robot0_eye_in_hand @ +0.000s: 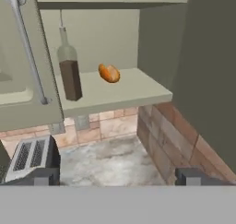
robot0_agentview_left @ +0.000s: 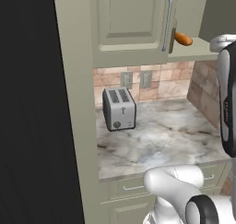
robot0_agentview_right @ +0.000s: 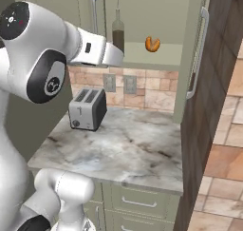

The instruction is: The dining table condiment station is running low on oil/vinegar bottle. Refill the condiment station by opening the cabinet and taking the oil/vinegar bottle from the cabinet and placing it on the dining table.

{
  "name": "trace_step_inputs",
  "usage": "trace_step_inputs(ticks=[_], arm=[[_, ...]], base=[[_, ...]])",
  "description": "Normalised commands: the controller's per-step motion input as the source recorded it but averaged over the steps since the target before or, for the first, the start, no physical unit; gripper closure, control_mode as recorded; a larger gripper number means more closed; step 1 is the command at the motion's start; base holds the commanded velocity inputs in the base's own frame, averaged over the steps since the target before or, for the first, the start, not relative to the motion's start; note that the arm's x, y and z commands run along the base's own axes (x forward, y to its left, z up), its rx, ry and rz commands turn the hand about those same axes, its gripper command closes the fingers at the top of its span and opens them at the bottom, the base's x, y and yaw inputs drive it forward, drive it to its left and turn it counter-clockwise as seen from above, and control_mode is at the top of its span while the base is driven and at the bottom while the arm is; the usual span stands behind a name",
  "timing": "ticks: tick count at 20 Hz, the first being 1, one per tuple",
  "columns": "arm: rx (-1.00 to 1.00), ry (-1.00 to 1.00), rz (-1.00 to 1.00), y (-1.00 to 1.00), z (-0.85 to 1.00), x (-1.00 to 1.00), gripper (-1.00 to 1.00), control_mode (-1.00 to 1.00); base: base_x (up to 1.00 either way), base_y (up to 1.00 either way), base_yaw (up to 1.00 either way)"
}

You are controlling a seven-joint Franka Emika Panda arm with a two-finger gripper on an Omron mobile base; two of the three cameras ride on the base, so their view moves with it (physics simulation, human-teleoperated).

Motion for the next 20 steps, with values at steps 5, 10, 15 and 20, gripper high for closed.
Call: trace_step_inputs(ticks=[5,10,15,20], arm=[[0.20,-0.18,0.20,0.78,0.00,0.24,-1.00,-1.00],[0.09,-0.06,0.22,0.74,0.09,0.42,-1.00,-1.00],[0.01,0.00,0.11,0.28,0.17,0.63,-1.00,-1.00],[0.03,0.00,0.01,0.00,0.02,0.73,-1.00,-1.00]], base=[[0.00,0.00,0.00],[0.00,0.00,0.00],[0.00,0.00,0.00],[0.00,0.00,0.00]])
